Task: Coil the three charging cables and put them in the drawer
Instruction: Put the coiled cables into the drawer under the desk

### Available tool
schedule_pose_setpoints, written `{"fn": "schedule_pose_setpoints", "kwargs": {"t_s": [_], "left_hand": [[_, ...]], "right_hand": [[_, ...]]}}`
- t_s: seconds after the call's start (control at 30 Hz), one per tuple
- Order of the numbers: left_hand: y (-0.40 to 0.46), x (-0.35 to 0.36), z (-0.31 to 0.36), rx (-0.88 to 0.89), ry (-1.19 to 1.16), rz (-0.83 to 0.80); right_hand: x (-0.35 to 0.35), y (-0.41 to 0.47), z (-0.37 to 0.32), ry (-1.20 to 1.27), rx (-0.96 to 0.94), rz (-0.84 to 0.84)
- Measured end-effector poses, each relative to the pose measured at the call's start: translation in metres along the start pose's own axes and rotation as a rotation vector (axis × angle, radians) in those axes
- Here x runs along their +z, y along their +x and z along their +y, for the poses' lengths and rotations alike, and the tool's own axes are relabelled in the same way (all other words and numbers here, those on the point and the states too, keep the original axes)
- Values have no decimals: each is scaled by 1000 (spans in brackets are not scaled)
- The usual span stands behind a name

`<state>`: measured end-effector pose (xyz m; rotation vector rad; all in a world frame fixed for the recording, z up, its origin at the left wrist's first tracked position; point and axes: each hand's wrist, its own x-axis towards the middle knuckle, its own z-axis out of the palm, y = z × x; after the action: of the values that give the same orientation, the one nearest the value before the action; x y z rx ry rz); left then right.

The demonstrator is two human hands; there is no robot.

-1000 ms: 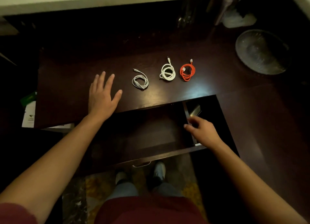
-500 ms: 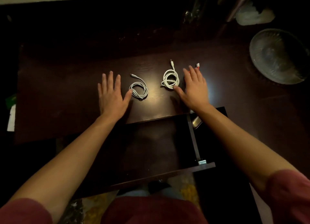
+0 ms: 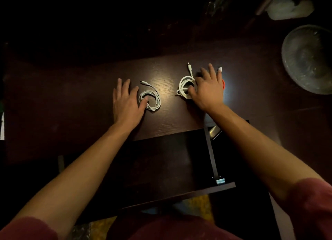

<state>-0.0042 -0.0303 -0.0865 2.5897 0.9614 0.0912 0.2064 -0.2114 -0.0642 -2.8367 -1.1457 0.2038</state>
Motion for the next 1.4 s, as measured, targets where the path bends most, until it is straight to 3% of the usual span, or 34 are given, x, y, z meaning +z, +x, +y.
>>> {"fn": "schedule_pose_setpoints", "kwargs": {"t_s": [0.47, 0.63, 0.83, 1.03, 1.2, 1.4], "left_hand": [[12, -14, 13, -107, -71, -20], [11, -21, 12, -164, -203, -43], [12, -22, 9, -285, -408, -73], [14, -22, 3, -362, -679, -171], [12, -29, 6, -382, -888, -191], [7, -34, 7, -422, -1063, -212]], "right_hand": [[-15, 15, -5, -125, 48, -49], [-20, 21, -10, -142, 32, -67], [-22, 26, -19, 50, 83, -121], [-27, 28, -24, 62, 89, -188], [-46, 32, -21, 314, 131, -363], [-61, 31, -17, 525, 167, -384]]}}
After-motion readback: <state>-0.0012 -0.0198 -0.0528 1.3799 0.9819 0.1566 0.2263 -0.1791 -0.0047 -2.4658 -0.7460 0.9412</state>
